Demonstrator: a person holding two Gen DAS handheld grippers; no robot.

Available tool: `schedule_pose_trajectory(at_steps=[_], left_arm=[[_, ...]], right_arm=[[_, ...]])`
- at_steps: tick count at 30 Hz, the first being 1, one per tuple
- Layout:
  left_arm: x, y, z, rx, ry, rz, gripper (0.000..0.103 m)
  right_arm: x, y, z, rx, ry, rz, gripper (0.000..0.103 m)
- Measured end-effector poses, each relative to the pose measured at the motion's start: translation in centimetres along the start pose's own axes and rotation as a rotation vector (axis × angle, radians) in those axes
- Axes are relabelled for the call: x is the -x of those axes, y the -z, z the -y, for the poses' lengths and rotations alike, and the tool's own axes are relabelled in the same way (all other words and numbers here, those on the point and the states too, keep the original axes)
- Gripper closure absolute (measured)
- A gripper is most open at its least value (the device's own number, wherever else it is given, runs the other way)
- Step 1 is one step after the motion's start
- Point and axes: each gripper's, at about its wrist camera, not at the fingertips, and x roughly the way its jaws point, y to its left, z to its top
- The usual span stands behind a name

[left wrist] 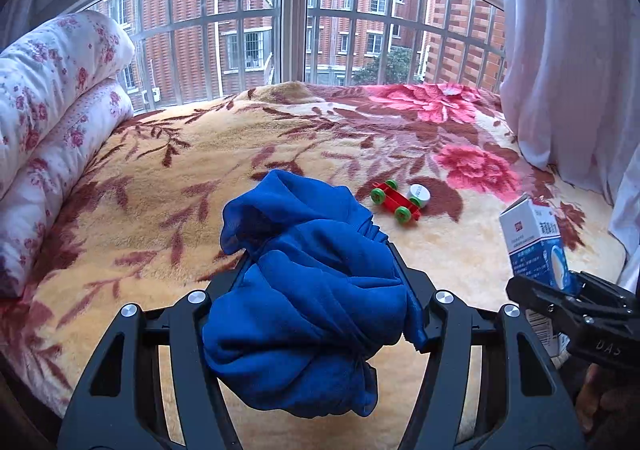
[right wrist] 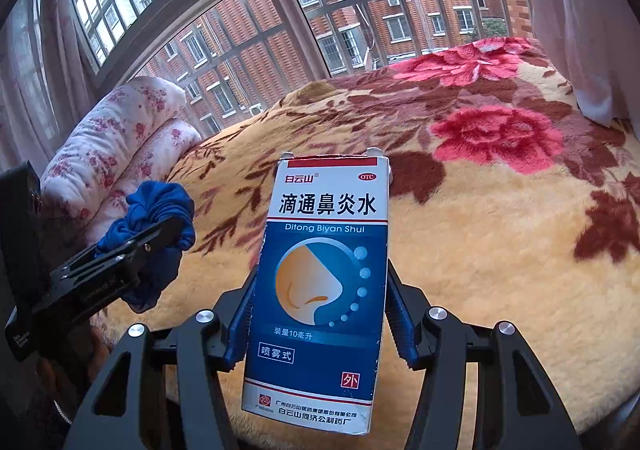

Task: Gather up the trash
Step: 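Carry the blue cloth and spray box over the orange bucket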

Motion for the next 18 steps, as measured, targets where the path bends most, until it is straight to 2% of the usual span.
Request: schedule_pose_trajectory(at_steps=[5, 12, 18], left_arm=[[3.5, 3.3, 0.4, -0.038, 0.053, 0.0, 0.043], [6.5, 8.1, 0.3, -0.065, 0.105, -0.06, 0.043], [8.0, 13.1, 0.2, -0.152, 0.107, -0.09, 0.043]], right_arm=[[2.9, 3.6, -2.0, 0.039, -0.037, -0.023, 0.047], [5.7, 8.1, -3.8, 0.085, -0.065, -0.064, 0.047], [6.7, 12.4, -5.3, 0.154, -0.1, -0.118, 0.047]])
